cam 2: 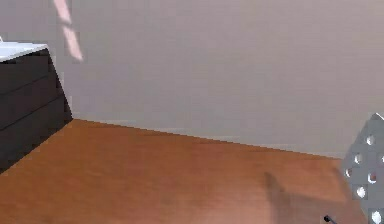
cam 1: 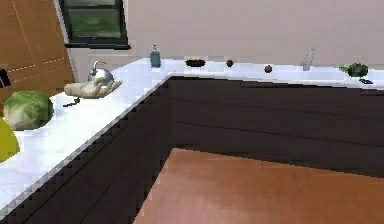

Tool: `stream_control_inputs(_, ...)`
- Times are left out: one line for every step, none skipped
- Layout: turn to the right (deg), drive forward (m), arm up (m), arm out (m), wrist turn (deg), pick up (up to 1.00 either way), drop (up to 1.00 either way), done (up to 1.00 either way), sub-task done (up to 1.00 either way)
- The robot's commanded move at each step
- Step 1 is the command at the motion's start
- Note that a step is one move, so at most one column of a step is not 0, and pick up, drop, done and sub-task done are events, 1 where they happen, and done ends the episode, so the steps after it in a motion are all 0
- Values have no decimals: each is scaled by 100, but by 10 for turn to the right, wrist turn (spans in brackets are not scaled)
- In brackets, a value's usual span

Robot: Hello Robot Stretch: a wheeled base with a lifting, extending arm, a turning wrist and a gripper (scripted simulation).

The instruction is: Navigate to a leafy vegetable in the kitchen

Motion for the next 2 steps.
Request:
stream_control_inputs(-390, 0, 0, 0, 0, 0, 0, 0, 0)
stream_control_inputs(0, 0, 0, 0, 0, 0, 0, 100, 0)
